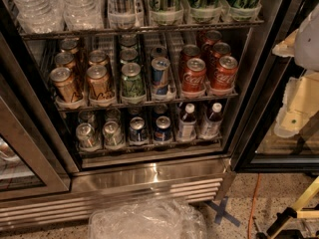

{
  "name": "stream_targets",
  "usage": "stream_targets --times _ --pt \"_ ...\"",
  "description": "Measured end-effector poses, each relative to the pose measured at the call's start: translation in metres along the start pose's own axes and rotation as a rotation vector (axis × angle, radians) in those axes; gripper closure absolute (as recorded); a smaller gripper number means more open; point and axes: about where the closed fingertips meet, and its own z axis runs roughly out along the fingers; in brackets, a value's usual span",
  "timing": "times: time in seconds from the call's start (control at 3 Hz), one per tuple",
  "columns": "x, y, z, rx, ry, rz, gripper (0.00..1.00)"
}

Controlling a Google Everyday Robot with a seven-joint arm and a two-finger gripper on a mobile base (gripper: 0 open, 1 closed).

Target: Pick green can from middle shelf of fridge

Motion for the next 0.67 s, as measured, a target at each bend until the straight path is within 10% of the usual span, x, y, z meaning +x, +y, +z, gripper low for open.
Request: stream_targets --times 0.67 --pt "-0.013 0.013 0.009 -0.019 -0.064 -0.001 0.0"
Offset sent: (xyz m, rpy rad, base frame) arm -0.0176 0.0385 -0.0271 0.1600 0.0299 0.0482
